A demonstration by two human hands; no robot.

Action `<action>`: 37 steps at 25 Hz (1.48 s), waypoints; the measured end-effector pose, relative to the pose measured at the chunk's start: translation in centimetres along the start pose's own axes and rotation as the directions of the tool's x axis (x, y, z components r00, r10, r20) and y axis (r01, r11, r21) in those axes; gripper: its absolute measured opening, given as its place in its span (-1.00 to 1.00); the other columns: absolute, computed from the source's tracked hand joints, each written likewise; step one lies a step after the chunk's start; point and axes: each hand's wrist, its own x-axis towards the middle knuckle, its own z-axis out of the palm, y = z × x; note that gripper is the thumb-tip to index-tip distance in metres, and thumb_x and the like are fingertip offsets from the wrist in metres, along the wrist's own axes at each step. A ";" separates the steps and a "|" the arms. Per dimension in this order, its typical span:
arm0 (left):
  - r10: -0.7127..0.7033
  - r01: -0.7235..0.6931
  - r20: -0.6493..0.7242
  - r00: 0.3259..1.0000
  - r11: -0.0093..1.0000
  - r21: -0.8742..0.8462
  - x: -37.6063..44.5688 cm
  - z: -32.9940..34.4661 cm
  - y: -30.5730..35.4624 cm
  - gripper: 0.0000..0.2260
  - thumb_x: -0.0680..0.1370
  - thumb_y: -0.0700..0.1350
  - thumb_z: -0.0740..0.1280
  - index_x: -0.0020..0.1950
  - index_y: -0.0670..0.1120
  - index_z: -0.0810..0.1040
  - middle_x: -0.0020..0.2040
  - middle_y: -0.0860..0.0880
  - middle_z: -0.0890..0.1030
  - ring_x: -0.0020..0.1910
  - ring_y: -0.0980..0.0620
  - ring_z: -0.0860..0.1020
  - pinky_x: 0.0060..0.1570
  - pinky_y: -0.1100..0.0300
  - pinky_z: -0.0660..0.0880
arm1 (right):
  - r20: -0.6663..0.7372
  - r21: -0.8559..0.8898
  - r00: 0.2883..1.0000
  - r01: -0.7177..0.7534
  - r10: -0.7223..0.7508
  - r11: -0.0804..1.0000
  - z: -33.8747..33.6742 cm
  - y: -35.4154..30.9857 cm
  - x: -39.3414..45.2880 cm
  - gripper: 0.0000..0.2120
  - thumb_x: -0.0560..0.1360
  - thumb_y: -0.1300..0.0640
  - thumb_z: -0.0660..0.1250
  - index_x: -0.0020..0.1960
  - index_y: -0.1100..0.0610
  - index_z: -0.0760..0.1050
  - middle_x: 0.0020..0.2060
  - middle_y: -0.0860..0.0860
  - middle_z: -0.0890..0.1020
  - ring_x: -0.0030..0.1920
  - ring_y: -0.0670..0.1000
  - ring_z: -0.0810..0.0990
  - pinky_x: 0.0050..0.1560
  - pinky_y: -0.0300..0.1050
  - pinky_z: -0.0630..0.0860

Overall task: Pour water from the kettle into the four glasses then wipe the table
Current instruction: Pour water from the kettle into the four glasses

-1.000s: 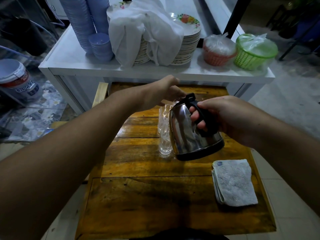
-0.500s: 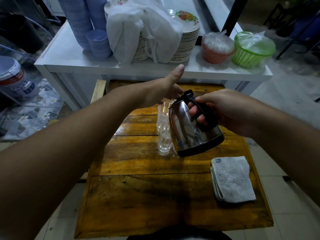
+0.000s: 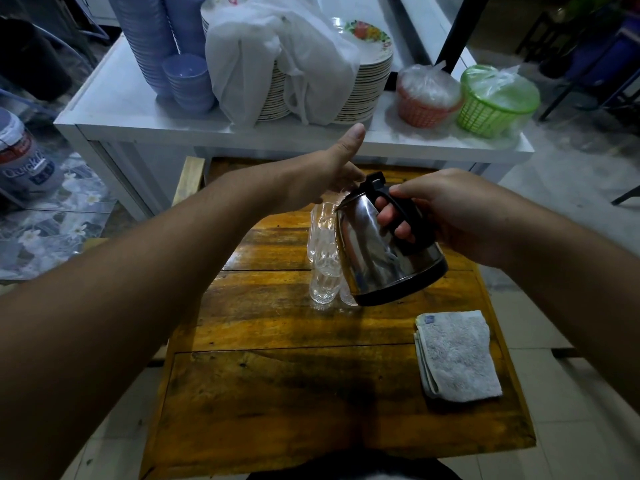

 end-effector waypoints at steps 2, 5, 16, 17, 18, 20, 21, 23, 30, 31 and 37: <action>0.004 -0.004 -0.007 1.000 1.000 -0.003 0.0 0.0 0.0 -0.17 0.56 0.35 -0.29 0.51 -0.15 0.36 0.49 -0.14 0.41 0.46 -0.03 0.35 0.40 -0.06 0.26 | -0.012 -0.001 1.000 0.005 -0.005 1.000 0.0 -0.1 -0.1 -0.73 0.61 0.11 0.23 0.08 0.25 0.63 -0.26 0.05 0.72 -0.37 -0.06 0.62 -0.12 -0.09 0.51; 0.009 -0.009 -0.001 1.000 1.000 0.002 0.1 -0.2 0.0 -0.09 0.45 0.43 -0.25 0.50 -0.13 0.37 0.48 -0.12 0.43 0.45 -0.01 0.37 0.38 -0.06 0.28 | -0.020 0.001 1.000 0.017 -0.017 1.000 0.1 -0.1 -0.3 -0.73 0.61 0.12 0.23 0.08 0.26 0.63 -0.28 0.04 0.71 -0.39 -0.06 0.61 -0.12 -0.08 0.49; 0.038 -0.037 -0.016 0.999 0.999 0.033 0.0 -0.1 0.3 -0.13 0.50 0.41 -0.26 0.49 -0.13 0.40 0.46 -0.11 0.45 0.33 0.09 0.41 0.25 0.10 0.31 | -0.049 -0.007 0.996 0.070 -0.070 0.998 0.2 0.8 -0.9 -0.74 0.62 0.11 0.23 0.05 0.24 0.64 -0.27 0.05 0.72 -0.38 -0.05 0.61 -0.16 -0.09 0.54; 0.044 -0.043 -0.013 0.999 0.998 0.043 0.0 -0.1 0.3 -0.13 0.50 0.40 -0.26 0.48 -0.13 0.41 0.45 -0.10 0.46 0.31 0.11 0.42 0.21 0.14 0.30 | -0.053 0.005 0.996 0.076 -0.075 0.997 0.2 1.1 -0.9 -0.73 0.62 0.11 0.23 0.06 0.24 0.64 -0.26 0.05 0.72 -0.37 -0.05 0.61 -0.16 -0.08 0.53; 0.048 -0.047 -0.007 0.999 0.997 0.053 0.1 -0.2 0.4 -0.11 0.48 0.42 -0.26 0.48 -0.13 0.41 0.44 -0.09 0.47 0.31 0.12 0.43 0.19 0.17 0.30 | -0.054 0.024 0.995 0.080 -0.079 0.996 0.2 1.5 -1.0 -0.73 0.62 0.11 0.22 0.07 0.24 0.64 -0.25 0.06 0.71 -0.36 -0.04 0.61 -0.16 -0.08 0.53; 0.051 -0.051 0.005 0.999 0.996 0.075 0.2 -0.1 0.4 -0.07 0.43 0.44 -0.24 0.47 -0.13 0.42 0.43 -0.08 0.49 0.32 0.13 0.43 0.22 0.17 0.29 | -0.062 0.061 0.994 0.088 -0.084 0.994 0.2 2.3 -1.2 -0.72 0.61 0.10 0.22 0.08 0.24 0.63 -0.25 0.07 0.71 -0.35 -0.03 0.60 -0.17 -0.07 0.51; 0.054 -0.054 0.004 0.999 0.995 0.088 0.2 -0.1 0.4 -0.06 0.42 0.45 -0.24 0.46 -0.13 0.43 0.42 -0.09 0.50 0.32 0.12 0.44 0.29 0.14 0.29 | -0.074 0.084 0.993 0.095 -0.089 0.992 0.2 2.7 -1.2 -0.72 0.61 0.11 0.22 0.08 0.25 0.63 -0.26 0.07 0.70 -0.36 -0.02 0.59 -0.18 -0.07 0.50; 0.066 -0.065 -0.007 0.998 0.992 0.111 0.2 0.1 0.6 -0.06 0.42 0.46 -0.23 0.43 -0.13 0.48 0.39 -0.09 0.53 0.31 0.09 0.47 0.40 0.04 0.28 | -0.098 0.146 0.990 0.115 -0.101 0.983 0.3 3.5 -1.5 -0.72 0.60 0.12 0.22 0.06 0.27 0.63 -0.29 0.09 0.68 -0.36 0.00 0.56 -0.20 -0.09 0.48; 0.113 -0.109 -0.011 0.993 0.977 0.185 -0.5 0.4 2.2 -0.12 0.45 0.41 -0.26 0.34 -0.06 0.58 0.26 -0.05 0.63 0.23 0.10 0.54 0.37 -0.01 0.33 | -0.197 0.281 0.967 0.214 -0.163 0.935 0.6 5.7 -2.7 -0.74 0.58 0.16 0.20 -0.11 0.24 0.63 -0.43 0.05 0.59 -0.44 0.00 0.47 -0.42 -0.21 0.45; 0.123 -0.117 -0.018 0.992 0.974 0.196 -0.6 0.5 2.5 -0.14 0.46 0.40 -0.25 0.32 -0.05 0.60 0.24 -0.04 0.65 0.20 0.13 0.55 0.35 0.02 0.35 | -0.212 0.295 0.961 0.235 -0.176 0.926 0.6 6.0 -2.8 -0.73 0.58 0.17 0.20 -0.13 0.23 0.63 -0.44 0.05 0.58 -0.44 -0.01 0.47 -0.43 -0.21 0.44; 0.208 -0.187 -0.044 0.977 0.941 0.282 -1.6 1.1 4.1 -0.26 0.57 0.30 -0.23 0.24 0.01 0.65 0.19 0.04 0.66 0.06 0.36 0.51 0.17 0.18 0.40 | -0.268 0.381 0.927 0.353 -0.263 0.855 1.2 8.5 -3.1 -0.72 0.60 0.19 0.14 -0.15 0.20 0.58 -0.46 0.02 0.52 -0.42 -0.05 0.47 -0.47 -0.23 0.40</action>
